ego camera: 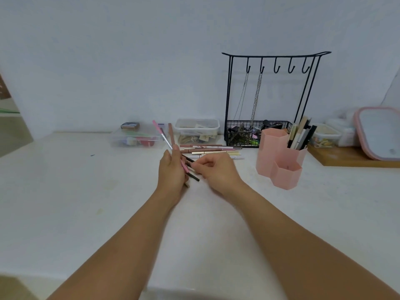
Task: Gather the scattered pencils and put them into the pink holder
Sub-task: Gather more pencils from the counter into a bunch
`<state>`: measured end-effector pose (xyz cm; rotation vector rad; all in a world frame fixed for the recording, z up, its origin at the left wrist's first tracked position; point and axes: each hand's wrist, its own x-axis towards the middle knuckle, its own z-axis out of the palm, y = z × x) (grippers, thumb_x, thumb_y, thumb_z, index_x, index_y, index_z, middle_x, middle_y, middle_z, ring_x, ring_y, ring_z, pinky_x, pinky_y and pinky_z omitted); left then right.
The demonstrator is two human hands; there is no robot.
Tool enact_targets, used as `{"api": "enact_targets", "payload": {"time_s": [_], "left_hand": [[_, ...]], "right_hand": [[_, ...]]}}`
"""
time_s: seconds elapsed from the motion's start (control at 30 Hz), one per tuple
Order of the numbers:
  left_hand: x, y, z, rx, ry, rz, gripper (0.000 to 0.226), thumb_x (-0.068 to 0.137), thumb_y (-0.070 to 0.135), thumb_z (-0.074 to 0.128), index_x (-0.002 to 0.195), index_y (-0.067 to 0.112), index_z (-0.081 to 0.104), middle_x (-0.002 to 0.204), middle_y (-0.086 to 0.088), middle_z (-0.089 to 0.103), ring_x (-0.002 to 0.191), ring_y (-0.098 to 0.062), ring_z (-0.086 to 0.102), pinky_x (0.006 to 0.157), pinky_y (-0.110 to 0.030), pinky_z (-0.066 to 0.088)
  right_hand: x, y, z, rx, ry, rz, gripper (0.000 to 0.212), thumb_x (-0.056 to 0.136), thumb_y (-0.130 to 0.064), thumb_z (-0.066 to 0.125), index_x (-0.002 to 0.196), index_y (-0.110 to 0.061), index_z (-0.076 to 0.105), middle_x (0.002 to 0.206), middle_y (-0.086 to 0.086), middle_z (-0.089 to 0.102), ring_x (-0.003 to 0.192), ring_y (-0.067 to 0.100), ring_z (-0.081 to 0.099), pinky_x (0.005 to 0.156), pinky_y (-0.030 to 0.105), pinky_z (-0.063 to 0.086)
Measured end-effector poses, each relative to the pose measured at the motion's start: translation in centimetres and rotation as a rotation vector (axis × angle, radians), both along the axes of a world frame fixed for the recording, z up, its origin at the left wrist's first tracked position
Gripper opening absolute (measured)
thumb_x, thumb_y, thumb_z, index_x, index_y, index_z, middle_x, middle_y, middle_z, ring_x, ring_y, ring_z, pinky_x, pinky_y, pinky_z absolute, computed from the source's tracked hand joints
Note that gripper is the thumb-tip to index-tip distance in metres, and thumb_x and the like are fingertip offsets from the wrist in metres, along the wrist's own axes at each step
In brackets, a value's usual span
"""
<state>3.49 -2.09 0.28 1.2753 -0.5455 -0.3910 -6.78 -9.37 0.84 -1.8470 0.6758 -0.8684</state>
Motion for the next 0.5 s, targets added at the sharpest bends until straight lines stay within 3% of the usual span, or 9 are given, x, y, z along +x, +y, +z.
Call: {"api": "enact_targets", "payload": {"time_s": [0.1,0.23,0.37,0.5], "left_hand": [[0.3,0.3,0.5,-0.030,0.035,0.103,0.033,0.110,0.039,0.034,0.087,0.016,0.043,0.061,0.001,0.051,0.042,-0.011,0.047,0.044,-0.028,0.042],[2.1,0.5,0.0,-0.002,0.032,0.242,0.025,0.106,0.040,0.040,0.088,0.023,0.044,0.074,-0.002,0.049,0.057,-0.015,0.043,0.057,-0.034,0.039],[2.4,0.4,-0.3,-0.014,0.022,0.190,0.018,0.101,0.039,0.052,0.086,0.029,0.051,0.074,0.000,0.046,0.059,-0.015,0.039,0.053,-0.028,0.033],[1.9,0.3,0.2,-0.071,0.114,0.131,0.031,0.103,0.040,0.053,0.080,0.020,0.046,0.060,0.004,0.038,0.045,-0.008,0.031,0.042,-0.020,0.028]], "right_hand": [[-0.8,-2.3,-0.5,-0.317,0.193,-0.250,0.007,0.084,-0.023,0.073,0.091,-0.020,0.075,0.082,-0.005,0.070,0.074,0.009,0.063,0.070,0.026,0.050],[-0.8,-2.9,-1.2,-0.348,0.387,-0.205,0.029,0.089,-0.031,0.070,0.115,-0.017,0.072,0.104,-0.001,0.071,0.093,0.016,0.062,0.080,0.024,0.044],[-0.1,-2.7,-1.0,-0.380,0.411,-0.186,0.021,0.091,-0.028,0.065,0.106,-0.017,0.076,0.098,0.000,0.074,0.091,0.018,0.065,0.074,0.025,0.045],[-0.4,-2.6,-0.8,-0.378,0.359,-0.202,0.011,0.088,-0.020,0.066,0.095,-0.019,0.075,0.086,-0.004,0.071,0.081,0.014,0.062,0.070,0.026,0.047]]}}
